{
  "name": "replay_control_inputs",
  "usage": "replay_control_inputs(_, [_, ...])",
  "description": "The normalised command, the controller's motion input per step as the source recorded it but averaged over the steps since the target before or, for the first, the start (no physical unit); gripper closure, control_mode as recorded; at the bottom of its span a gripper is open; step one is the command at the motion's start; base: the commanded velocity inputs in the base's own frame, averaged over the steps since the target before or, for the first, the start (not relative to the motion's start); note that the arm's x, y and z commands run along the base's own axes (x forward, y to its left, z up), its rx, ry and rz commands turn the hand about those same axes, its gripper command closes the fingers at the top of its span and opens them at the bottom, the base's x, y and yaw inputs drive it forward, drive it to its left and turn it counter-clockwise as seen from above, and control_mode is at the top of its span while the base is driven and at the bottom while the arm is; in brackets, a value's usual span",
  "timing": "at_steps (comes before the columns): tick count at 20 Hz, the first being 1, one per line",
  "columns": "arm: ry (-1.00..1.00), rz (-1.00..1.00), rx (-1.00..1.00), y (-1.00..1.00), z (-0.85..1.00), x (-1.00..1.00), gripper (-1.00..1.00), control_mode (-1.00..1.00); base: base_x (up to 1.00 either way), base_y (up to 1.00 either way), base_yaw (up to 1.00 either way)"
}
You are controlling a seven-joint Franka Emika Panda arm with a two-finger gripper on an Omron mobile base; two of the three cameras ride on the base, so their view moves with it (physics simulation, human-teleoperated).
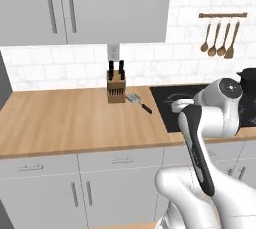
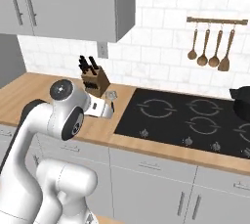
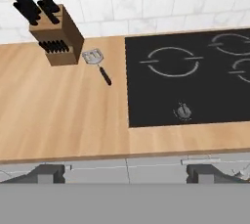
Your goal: Put the onion and eggplant in the pot. Retrieve the spatula and lightly stir the vegetables in the pot.
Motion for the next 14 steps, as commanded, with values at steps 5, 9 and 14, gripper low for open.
replay_control_inputs(5, [0.0,0.0,0.0,0.0,0.0,0.0,-1.0,1.0,1.0,0.02,0.12])
replay_control_inputs(9, [0.0,0.0,0.0,0.0,0.0,0.0,-1.0,1.0,0.96,-0.1,0.16])
replay_control_inputs(14, [0.14,0.12,0.0,-0.02,-0.18,0.52,-1.0,-1.0,0.15,0.0,0.02])
